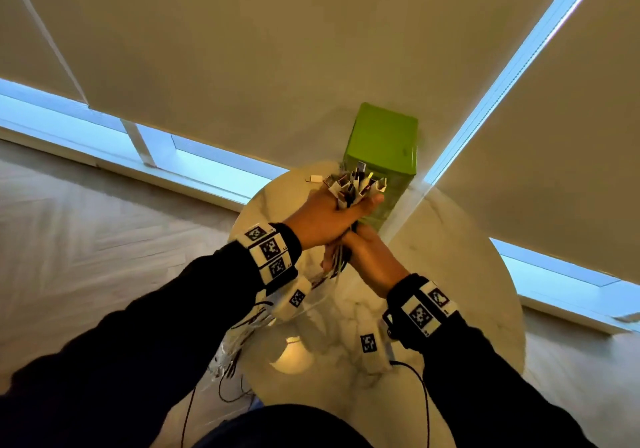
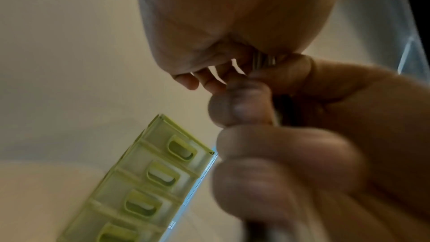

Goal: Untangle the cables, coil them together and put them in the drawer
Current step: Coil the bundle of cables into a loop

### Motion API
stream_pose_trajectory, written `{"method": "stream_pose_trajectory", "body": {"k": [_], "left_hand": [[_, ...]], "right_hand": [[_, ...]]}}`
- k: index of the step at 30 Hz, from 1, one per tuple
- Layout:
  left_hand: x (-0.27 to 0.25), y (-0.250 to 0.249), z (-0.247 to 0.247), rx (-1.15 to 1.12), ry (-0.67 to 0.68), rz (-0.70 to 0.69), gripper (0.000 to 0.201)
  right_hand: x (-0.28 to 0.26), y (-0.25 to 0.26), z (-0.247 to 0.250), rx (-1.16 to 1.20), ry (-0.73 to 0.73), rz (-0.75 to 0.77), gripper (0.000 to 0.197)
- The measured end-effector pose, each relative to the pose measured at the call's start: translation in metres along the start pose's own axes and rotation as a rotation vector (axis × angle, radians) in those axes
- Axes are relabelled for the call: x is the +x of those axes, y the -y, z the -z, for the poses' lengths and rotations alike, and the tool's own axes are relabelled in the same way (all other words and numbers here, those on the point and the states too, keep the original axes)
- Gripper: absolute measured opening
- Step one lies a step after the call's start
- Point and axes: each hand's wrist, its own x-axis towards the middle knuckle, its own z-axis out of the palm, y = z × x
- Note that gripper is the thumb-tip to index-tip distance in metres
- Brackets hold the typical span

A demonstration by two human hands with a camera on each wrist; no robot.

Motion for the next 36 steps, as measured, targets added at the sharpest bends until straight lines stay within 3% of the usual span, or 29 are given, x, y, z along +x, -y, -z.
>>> {"method": "stream_pose_trajectory", "body": {"k": [3, 6, 8, 11, 13, 16, 20, 23, 29, 30, 33, 34, 36], "left_hand": [[0.009, -0.004, 0.003, -0.097, -0.029, 0.025, 0.036], [0.010, 0.004, 0.004, -0.499, 0.022, 0.044, 0.086], [0.010, 0.007, 0.007, -0.625, 0.097, 0.001, 0.101], [0.011, 0.004, 0.007, -0.579, 0.169, -0.134, 0.074], [0.012, 0.001, 0.004, -0.574, 0.148, -0.147, 0.051], [0.014, 0.000, -0.002, -0.491, 0.077, -0.164, 0.040], [0.019, -0.002, -0.006, -0.426, 0.011, -0.148, 0.037], [0.020, -0.003, -0.010, -0.366, 0.037, -0.157, 0.039], [0.018, -0.006, -0.013, -0.285, 0.104, -0.169, 0.039], [0.017, -0.003, -0.011, -0.339, 0.128, -0.149, 0.048], [0.006, 0.017, -0.008, -0.473, 0.177, -0.025, 0.114], [-0.001, 0.027, -0.008, -0.479, 0.196, 0.033, 0.127], [-0.017, 0.045, -0.010, -0.422, 0.298, 0.156, 0.130]], "right_hand": [[-0.001, -0.004, -0.010, 0.256, -0.073, -0.027, 0.018], [-0.001, -0.002, -0.003, 0.278, 0.016, -0.113, 0.024], [-0.001, -0.003, 0.001, 0.303, 0.099, -0.187, 0.025], [-0.003, -0.003, 0.009, 0.392, 0.225, -0.241, 0.023], [-0.004, -0.002, 0.014, 0.432, 0.277, -0.245, 0.017], [-0.008, 0.002, 0.018, 0.422, 0.252, -0.214, 0.008], [-0.009, 0.003, 0.015, 0.320, 0.088, -0.174, 0.010], [0.000, -0.002, 0.014, 0.169, -0.022, -0.159, 0.007], [-0.001, -0.003, 0.016, 0.192, -0.071, -0.204, 0.013], [-0.003, -0.004, 0.016, 0.224, -0.090, -0.197, 0.014], [-0.007, -0.003, 0.019, 0.298, -0.182, -0.143, 0.030], [-0.008, -0.001, 0.021, 0.329, -0.206, -0.125, 0.039], [-0.009, 0.004, 0.027, 0.392, -0.242, -0.098, 0.047]]}}
